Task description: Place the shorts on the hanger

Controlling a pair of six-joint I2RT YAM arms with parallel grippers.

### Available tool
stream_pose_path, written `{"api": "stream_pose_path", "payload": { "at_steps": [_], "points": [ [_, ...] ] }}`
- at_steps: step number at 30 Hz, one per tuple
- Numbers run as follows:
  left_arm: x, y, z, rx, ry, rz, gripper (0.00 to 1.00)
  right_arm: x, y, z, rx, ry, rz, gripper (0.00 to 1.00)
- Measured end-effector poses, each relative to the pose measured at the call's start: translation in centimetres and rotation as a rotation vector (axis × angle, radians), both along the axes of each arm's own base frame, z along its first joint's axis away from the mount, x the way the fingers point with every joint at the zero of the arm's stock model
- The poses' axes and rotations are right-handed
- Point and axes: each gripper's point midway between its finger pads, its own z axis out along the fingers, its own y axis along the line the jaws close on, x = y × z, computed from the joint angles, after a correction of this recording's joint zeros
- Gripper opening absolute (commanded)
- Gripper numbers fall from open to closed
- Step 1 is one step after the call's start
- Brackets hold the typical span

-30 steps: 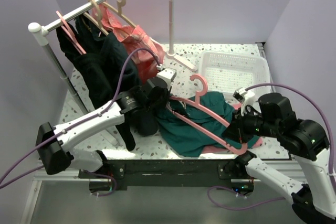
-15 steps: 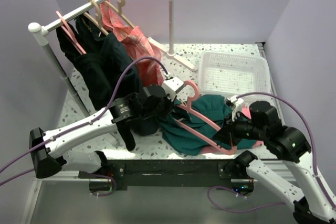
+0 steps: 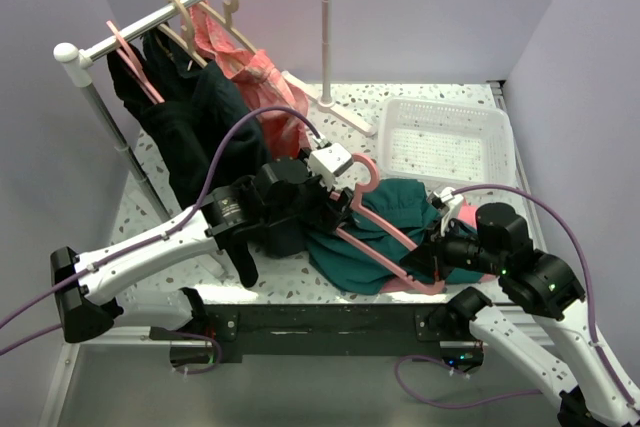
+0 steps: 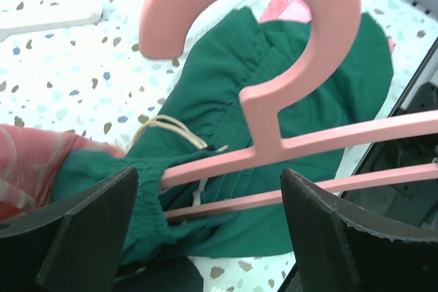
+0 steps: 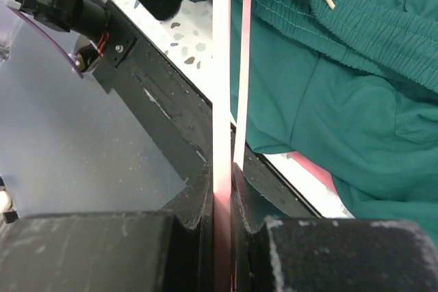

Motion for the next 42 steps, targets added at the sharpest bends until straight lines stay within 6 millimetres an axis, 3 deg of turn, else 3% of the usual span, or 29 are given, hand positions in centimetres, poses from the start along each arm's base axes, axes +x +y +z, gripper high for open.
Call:
{"api": "stream_pose_path", "payload": {
  "at_steps": [8, 15, 26, 29, 30, 32, 33, 35, 36, 39, 42],
  "points": [
    [0.7, -2.2, 1.6, -0.138, 0.022, 0.031, 0.82, 0.1, 0.0, 0.0, 0.003, -0.001, -0.001, 0.0],
    [1.8, -3.7, 0.7, -0.228, 0.088, 0.117, 0.68, 0.1, 0.0, 0.0, 0.003, 0.001, -0.005, 0.0],
    [1.7, -5.0, -0.3, -0.318, 0.119, 0.159, 0.49, 0.4, 0.2, -0.1, -0.001, 0.013, -0.018, 0.0],
    [1.5, -5.5, -0.7, -0.325, 0.121, 0.159, 0.35, 0.6, 0.2, -0.2, -0.007, 0.022, -0.019, 0.0],
    [1.6, -5.7, -0.8, -0.328, 0.12, 0.161, 0.22, 0.7, 0.3, -0.3, -0.01, 0.024, -0.02, 0.0],
    [1.7, -5.9, -1.1, -0.323, 0.111, 0.168, 0.09, 0.7, 0.3, -0.4, -0.013, 0.028, -0.022, 0.0],
    [1.7, -6.0, -1.4, -0.318, 0.106, 0.17, 0.0, 0.8, 0.2, -0.4, -0.014, 0.03, -0.027, 0.12],
    [1.8, -6.0, -1.5, -0.317, 0.098, 0.179, 0.0, 1.0, 0.0, -0.6, -0.027, 0.035, -0.044, 0.32],
    [1.9, -5.9, -1.5, -0.318, 0.094, 0.186, 0.0, 1.2, -0.1, -0.7, -0.032, 0.035, -0.06, 0.49],
    [2.3, -5.4, -2.0, -0.304, 0.083, 0.219, 0.0, 2.8, -1.4, 0.1, -0.07, 0.003, -0.183, 0.7],
    [2.5, -5.0, -2.6, -0.288, 0.078, 0.24, 0.0, 4.8, -2.8, 2.0, -0.09, -0.053, -0.323, 0.75]
  ]
}}
